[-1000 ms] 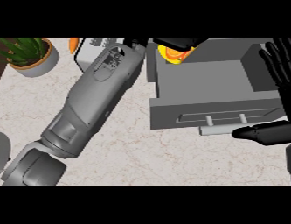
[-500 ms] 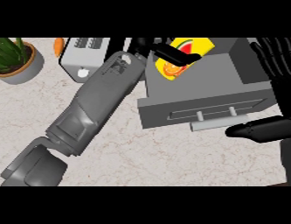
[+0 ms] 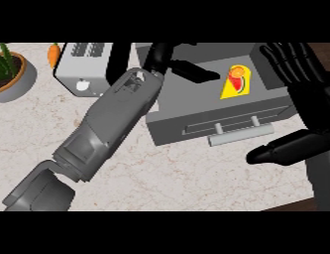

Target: Pick up the cup, place it into the drawer and close the drawer

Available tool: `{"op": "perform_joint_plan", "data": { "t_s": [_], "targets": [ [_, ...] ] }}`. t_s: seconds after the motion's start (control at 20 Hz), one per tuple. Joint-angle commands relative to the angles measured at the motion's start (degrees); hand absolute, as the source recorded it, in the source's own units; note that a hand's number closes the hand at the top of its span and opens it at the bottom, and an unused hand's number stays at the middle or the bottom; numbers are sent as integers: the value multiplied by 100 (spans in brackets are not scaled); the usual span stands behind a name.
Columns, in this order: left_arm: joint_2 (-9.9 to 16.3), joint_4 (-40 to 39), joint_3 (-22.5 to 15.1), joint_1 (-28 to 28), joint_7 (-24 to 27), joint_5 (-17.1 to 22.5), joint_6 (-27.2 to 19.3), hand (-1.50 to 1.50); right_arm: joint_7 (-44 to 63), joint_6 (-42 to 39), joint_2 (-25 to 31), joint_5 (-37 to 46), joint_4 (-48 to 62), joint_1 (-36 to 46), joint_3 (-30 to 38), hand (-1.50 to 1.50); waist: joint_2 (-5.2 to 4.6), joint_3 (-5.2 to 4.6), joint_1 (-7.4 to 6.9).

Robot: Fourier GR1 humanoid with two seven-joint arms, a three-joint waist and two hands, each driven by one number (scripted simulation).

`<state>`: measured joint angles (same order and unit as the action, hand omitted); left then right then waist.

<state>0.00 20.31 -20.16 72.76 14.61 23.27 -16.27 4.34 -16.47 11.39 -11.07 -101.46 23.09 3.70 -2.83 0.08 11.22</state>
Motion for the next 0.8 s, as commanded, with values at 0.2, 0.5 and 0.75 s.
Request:
{"op": "perform_joint_plan", "data": {
  "t_s": [0.2, 0.5, 0.75],
  "targets": [
    [0, 486, 259, 20, 808, 898, 88, -150, 67, -1245, -18, -889, 4, 33, -728, 150, 7, -5, 18],
    [0, 359, 441, 34, 1308, 1222, -265, -150, 720, -2104, 955, -322, -126, -300, -1312, 150, 127, -10, -287],
    [0, 305, 294, -2, 1244, 1451, -272, -150, 496, -1918, 1193, 1098, -110, -482, -1523, -150, 182, -1, -636]
  ]
}}
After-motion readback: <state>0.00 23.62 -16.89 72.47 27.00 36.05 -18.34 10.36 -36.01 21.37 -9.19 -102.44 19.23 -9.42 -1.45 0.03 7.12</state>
